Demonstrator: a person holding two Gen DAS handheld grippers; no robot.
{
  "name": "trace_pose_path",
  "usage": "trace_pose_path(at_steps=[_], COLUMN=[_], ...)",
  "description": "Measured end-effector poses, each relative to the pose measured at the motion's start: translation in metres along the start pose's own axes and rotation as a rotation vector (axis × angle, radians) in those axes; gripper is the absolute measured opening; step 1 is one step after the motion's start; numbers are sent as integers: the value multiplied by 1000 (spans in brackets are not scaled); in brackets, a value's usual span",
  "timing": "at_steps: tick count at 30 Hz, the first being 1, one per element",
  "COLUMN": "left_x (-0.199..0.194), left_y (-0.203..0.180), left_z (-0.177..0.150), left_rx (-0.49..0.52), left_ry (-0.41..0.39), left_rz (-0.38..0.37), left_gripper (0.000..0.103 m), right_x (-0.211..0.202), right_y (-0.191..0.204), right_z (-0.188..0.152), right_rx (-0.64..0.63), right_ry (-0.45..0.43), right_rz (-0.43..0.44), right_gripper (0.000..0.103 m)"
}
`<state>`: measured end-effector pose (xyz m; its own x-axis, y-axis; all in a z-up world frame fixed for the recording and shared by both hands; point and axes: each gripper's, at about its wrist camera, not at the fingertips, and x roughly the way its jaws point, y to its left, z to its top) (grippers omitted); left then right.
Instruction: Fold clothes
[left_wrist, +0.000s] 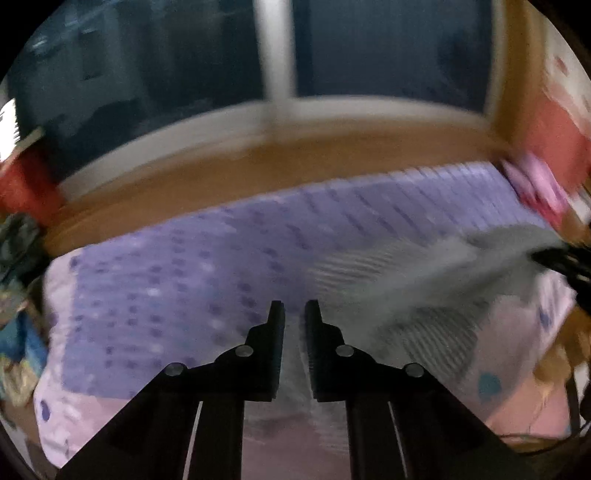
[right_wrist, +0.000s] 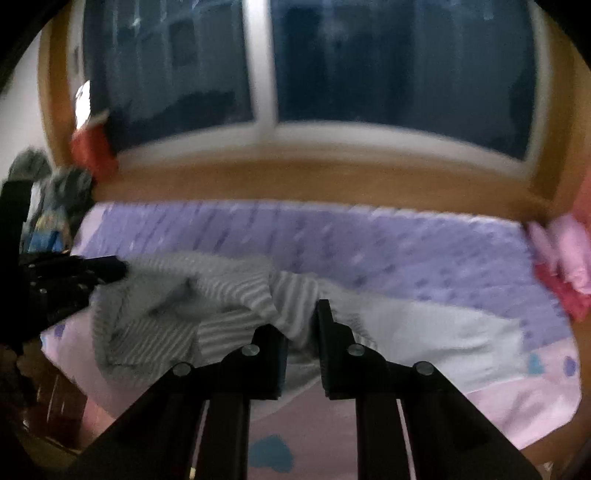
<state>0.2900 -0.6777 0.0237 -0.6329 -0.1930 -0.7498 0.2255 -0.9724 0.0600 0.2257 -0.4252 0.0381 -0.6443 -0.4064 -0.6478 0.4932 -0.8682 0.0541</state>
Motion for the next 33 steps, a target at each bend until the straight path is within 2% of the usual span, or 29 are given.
trace_pose_path(at_steps=[3, 6, 8, 9, 12, 14, 17, 23, 25, 29, 33], left_x=[-4, 2, 4, 4, 8, 10, 10, 10, 17, 48, 80], left_y=[40, 60, 61, 56, 28, 4, -35, -83, -93, -104, -119], left_z=[8, 6, 1, -3, -7, -4, -5, 3, 11, 33, 43], left_rx=[-87, -147, -159, -158, -138, -99, -12, 104, 173, 277, 330], left_ry=[-1, 50, 62, 67, 109, 129, 134, 176, 177, 230, 324], left_rz=[102, 104, 59, 11, -111, -151, -218, -475, -503, -580, -708], left_gripper=[10, 10, 10, 10, 20, 22, 23, 30, 30, 31, 31], right_x=[-22, -18, -7, -1, 18, 22, 17, 12, 12, 30, 56], right_y=[-39, -78, -95, -103, -127, -134, -132, -100, -82, -47, -13], right_z=[5, -4, -16, -22, -45, -54, -58, -60, -59, -65, -76], right_rx=[85, 140, 143, 143, 185, 249, 265, 354, 375, 413, 441], right_ry=[-48, -14, 33, 58, 166, 195, 178, 211, 204, 238, 302], right_rz=[-71, -174, -265, -310, -356, -301, -216, -35, 0, -3, -41], right_gripper=[13, 13, 13, 13, 13, 13, 14, 31, 37, 40, 40])
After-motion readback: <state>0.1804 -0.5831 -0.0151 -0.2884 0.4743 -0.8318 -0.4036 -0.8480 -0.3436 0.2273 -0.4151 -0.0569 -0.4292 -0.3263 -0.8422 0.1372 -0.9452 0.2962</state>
